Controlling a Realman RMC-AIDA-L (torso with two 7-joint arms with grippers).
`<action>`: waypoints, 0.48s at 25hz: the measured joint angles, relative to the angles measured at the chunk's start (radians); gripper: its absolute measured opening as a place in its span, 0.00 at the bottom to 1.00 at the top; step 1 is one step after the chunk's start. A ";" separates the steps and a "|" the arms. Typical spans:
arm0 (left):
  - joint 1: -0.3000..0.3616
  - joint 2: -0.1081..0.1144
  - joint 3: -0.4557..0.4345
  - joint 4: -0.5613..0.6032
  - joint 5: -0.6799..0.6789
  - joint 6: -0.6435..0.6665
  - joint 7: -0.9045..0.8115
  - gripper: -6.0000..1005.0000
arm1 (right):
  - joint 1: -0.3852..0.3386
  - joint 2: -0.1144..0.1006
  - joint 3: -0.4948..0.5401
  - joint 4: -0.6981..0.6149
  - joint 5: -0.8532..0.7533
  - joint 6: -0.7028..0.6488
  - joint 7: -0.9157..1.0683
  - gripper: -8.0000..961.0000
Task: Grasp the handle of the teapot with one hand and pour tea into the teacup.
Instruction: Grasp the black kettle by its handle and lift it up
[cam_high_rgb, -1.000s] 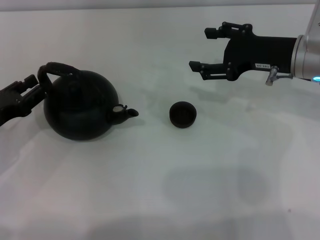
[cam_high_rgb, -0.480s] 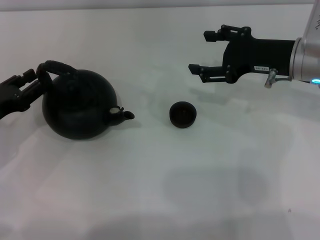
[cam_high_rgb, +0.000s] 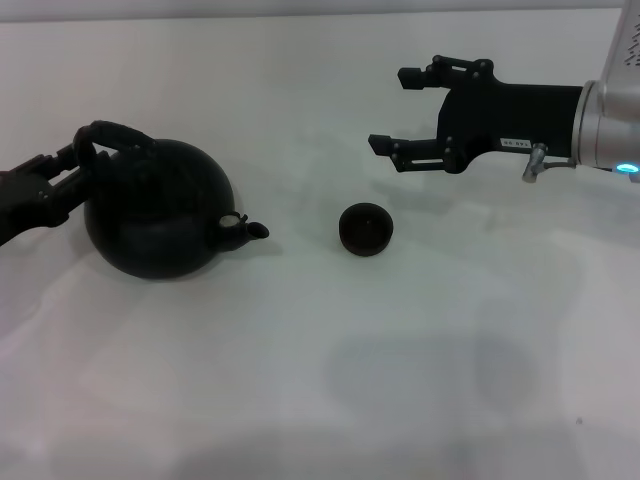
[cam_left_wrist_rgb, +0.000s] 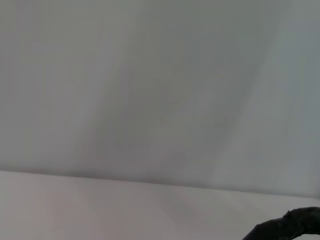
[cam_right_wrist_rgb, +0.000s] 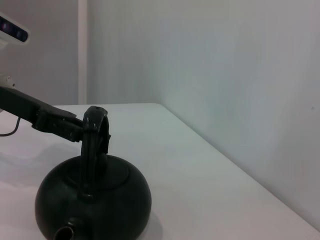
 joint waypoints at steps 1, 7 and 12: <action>-0.002 0.000 0.000 0.006 0.011 0.000 -0.004 0.52 | -0.001 0.000 0.000 0.000 0.000 0.001 0.000 0.91; -0.006 0.000 0.002 0.034 0.040 0.000 -0.013 0.52 | -0.004 0.000 -0.002 0.000 0.000 0.002 -0.001 0.91; -0.009 0.000 0.002 0.046 0.044 0.000 -0.017 0.52 | -0.006 0.000 -0.006 0.000 0.001 0.003 -0.001 0.91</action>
